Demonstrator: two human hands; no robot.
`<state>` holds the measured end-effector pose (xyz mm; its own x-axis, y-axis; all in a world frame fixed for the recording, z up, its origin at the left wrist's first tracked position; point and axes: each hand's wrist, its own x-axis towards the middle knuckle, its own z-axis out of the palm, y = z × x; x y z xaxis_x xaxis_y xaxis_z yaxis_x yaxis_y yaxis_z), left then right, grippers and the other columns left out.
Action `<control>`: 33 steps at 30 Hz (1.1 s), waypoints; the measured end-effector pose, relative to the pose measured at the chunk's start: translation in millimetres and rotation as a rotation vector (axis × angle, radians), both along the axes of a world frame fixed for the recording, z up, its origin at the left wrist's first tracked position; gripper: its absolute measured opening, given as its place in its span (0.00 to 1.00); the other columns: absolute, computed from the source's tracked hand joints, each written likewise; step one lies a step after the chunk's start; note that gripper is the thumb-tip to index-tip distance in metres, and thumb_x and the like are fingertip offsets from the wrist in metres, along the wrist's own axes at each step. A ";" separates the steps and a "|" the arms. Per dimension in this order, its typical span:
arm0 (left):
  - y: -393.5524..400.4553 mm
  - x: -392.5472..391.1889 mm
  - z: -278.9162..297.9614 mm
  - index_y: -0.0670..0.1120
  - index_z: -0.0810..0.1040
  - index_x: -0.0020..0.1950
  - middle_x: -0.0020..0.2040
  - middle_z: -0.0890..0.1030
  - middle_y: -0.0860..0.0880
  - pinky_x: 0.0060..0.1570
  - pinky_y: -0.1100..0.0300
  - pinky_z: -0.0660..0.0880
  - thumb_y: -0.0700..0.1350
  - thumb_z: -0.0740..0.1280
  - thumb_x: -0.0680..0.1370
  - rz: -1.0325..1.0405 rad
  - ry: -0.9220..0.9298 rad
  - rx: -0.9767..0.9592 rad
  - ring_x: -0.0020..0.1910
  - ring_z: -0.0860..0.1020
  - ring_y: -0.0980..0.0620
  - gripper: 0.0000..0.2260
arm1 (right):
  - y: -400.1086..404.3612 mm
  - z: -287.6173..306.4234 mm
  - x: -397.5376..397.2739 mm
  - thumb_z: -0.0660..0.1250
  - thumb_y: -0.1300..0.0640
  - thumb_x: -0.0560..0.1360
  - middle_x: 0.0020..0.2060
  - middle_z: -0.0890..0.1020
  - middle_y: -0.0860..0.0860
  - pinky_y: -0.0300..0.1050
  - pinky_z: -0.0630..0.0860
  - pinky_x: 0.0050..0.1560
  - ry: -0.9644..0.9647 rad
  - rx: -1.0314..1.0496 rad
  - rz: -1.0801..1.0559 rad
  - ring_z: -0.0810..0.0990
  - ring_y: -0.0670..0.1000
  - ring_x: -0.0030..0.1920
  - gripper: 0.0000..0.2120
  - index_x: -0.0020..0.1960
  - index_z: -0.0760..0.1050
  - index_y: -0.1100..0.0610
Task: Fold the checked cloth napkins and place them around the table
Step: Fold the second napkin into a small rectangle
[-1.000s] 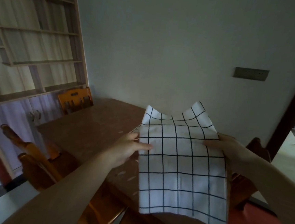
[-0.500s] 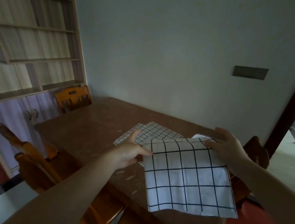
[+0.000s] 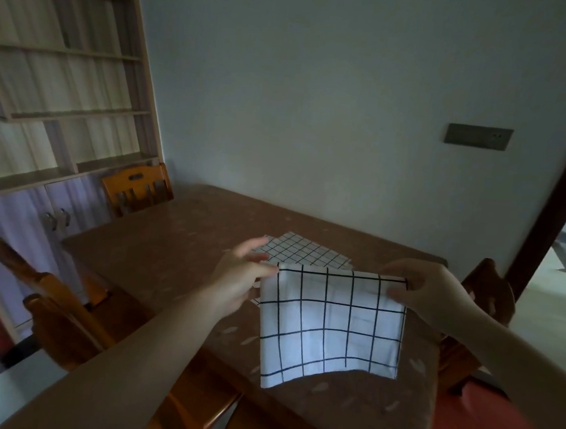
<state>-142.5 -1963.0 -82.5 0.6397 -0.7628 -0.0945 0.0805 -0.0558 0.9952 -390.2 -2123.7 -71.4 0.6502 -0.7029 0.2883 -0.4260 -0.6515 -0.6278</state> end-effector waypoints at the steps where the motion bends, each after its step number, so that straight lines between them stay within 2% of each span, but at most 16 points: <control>1: 1.1 0.4 1.2 0.55 0.76 0.67 0.63 0.78 0.49 0.31 0.65 0.72 0.32 0.72 0.73 -0.021 -0.120 0.029 0.48 0.80 0.54 0.27 | 1.6 1.2 0.2 0.73 0.62 0.71 0.45 0.80 0.37 0.35 0.77 0.43 0.016 -0.043 -0.014 0.83 0.49 0.44 0.15 0.48 0.79 0.42; 2: 1.9 1.4 1.9 0.57 0.77 0.66 0.64 0.78 0.51 0.36 0.64 0.73 0.34 0.73 0.73 -0.058 -0.246 0.058 0.51 0.80 0.55 0.26 | 2.7 2.1 0.4 0.73 0.62 0.71 0.44 0.81 0.38 0.34 0.77 0.40 0.012 -0.077 -0.028 0.84 0.50 0.42 0.14 0.47 0.79 0.42; 4: 5.5 2.5 3.9 0.60 0.77 0.63 0.65 0.76 0.56 0.52 0.61 0.72 0.36 0.74 0.72 -0.166 -0.427 0.091 0.60 0.76 0.57 0.26 | 3.6 3.1 0.4 0.73 0.63 0.71 0.41 0.81 0.39 0.25 0.73 0.36 -0.021 -0.107 -0.056 0.81 0.42 0.38 0.13 0.45 0.80 0.44; 5: 7.9 3.0 5.3 0.62 0.76 0.62 0.64 0.75 0.58 0.56 0.61 0.70 0.36 0.74 0.72 -0.218 -0.489 0.106 0.62 0.74 0.57 0.26 | 3.9 3.8 0.0 0.73 0.63 0.71 0.40 0.81 0.39 0.23 0.71 0.34 -0.040 -0.103 -0.067 0.80 0.39 0.36 0.12 0.45 0.81 0.46; 6: 9.6 3.4 6.0 0.62 0.76 0.62 0.63 0.75 0.60 0.54 0.63 0.70 0.36 0.74 0.72 -0.256 -0.547 0.127 0.61 0.74 0.59 0.27 | 3.7 4.1 -0.6 0.73 0.63 0.72 0.39 0.81 0.38 0.22 0.70 0.33 -0.052 -0.099 -0.074 0.80 0.37 0.35 0.11 0.45 0.82 0.47; 9: 12.3 4.1 3.2 0.60 0.76 0.64 0.54 0.77 0.58 0.39 0.66 0.75 0.35 0.72 0.73 -0.269 -0.728 0.183 0.42 0.77 0.61 0.26 | 4.1 4.5 -2.0 0.72 0.64 0.72 0.39 0.81 0.40 0.21 0.70 0.35 -0.043 -0.112 -0.075 0.79 0.38 0.36 0.11 0.45 0.82 0.48; 11: 11.1 3.0 -1.2 0.59 0.76 0.64 0.55 0.77 0.56 0.39 0.64 0.74 0.36 0.72 0.72 -0.183 -0.817 0.183 0.39 0.76 0.59 0.25 | 5.4 4.8 -1.9 0.72 0.64 0.72 0.38 0.80 0.39 0.19 0.68 0.37 -0.020 -0.130 -0.083 0.76 0.36 0.38 0.10 0.46 0.83 0.50; 14: 7.7 1.5 -5.2 0.54 0.78 0.63 0.57 0.78 0.55 0.40 0.70 0.73 0.35 0.73 0.72 0.002 -0.791 0.141 0.44 0.79 0.56 0.23 | 7.7 5.2 -0.2 0.72 0.65 0.71 0.38 0.80 0.42 0.18 0.67 0.36 -0.020 -0.145 -0.110 0.76 0.35 0.37 0.08 0.46 0.84 0.53; 16: 6.6 -0.8 -4.2 0.50 0.81 0.60 0.53 0.80 0.54 0.37 0.76 0.72 0.34 0.73 0.71 0.067 -0.790 0.125 0.42 0.79 0.61 0.19 | 9.5 4.6 0.7 0.72 0.66 0.71 0.37 0.80 0.42 0.19 0.68 0.37 -0.037 -0.146 -0.110 0.76 0.35 0.37 0.09 0.45 0.84 0.53; 18: 6.4 -2.4 -1.8 0.46 0.84 0.54 0.45 0.83 0.53 0.36 0.79 0.70 0.34 0.74 0.72 0.068 -0.837 0.126 0.36 0.78 0.67 0.13 | 11.5 4.8 0.5 0.72 0.67 0.71 0.35 0.79 0.41 0.19 0.68 0.38 -0.046 -0.165 -0.103 0.75 0.34 0.37 0.09 0.44 0.84 0.54; 20: 7.5 -2.9 0.5 0.45 0.86 0.49 0.39 0.83 0.52 0.35 0.79 0.70 0.35 0.74 0.73 0.054 -0.868 0.134 0.32 0.78 0.70 0.08 | 12.2 5.0 -0.8 0.71 0.67 0.71 0.35 0.79 0.41 0.19 0.68 0.39 -0.041 -0.178 -0.105 0.74 0.35 0.37 0.08 0.44 0.84 0.56; 23: 8.5 -3.4 4.7 0.48 0.86 0.47 0.40 0.85 0.53 0.39 0.74 0.72 0.40 0.75 0.73 0.015 -0.867 0.143 0.36 0.80 0.67 0.05 | 10.0 2.9 -3.8 0.71 0.68 0.70 0.38 0.82 0.47 0.18 0.67 0.41 -0.029 -0.192 -0.127 0.75 0.36 0.37 0.08 0.44 0.84 0.57; 26: 9.8 -7.9 13.0 0.52 0.84 0.44 0.42 0.85 0.53 0.42 0.67 0.73 0.43 0.75 0.73 -0.036 -0.705 0.097 0.39 0.80 0.61 0.04 | 11.4 5.5 -8.8 0.69 0.68 0.70 0.37 0.82 0.45 0.19 0.68 0.39 -0.025 -0.177 -0.145 0.75 0.37 0.37 0.09 0.43 0.84 0.56; 29: 8.3 -15.3 21.5 0.51 0.84 0.45 0.44 0.85 0.48 0.48 0.61 0.73 0.44 0.73 0.74 -0.096 -0.501 0.017 0.41 0.79 0.55 0.03 | 10.2 6.2 -15.1 0.68 0.63 0.71 0.39 0.82 0.46 0.28 0.68 0.32 0.145 -0.096 -0.167 0.76 0.41 0.37 0.09 0.42 0.80 0.49; 31: 5.2 -23.1 26.3 0.49 0.85 0.46 0.46 0.84 0.42 0.50 0.57 0.73 0.44 0.74 0.74 -0.130 -0.448 -0.023 0.43 0.80 0.51 0.02 | 11.9 4.9 -15.3 0.68 0.58 0.72 0.47 0.82 0.48 0.32 0.70 0.38 0.382 -0.102 -0.149 0.78 0.45 0.42 0.07 0.48 0.79 0.48; 33: 0.2 -33.1 29.9 0.50 0.85 0.46 0.46 0.85 0.44 0.52 0.57 0.74 0.43 0.74 0.74 -0.164 -0.440 -0.044 0.46 0.81 0.51 0.03 | 21.2 4.4 -7.0 0.69 0.55 0.74 0.55 0.80 0.48 0.34 0.71 0.46 0.467 -0.098 -0.019 0.79 0.48 0.49 0.13 0.58 0.77 0.51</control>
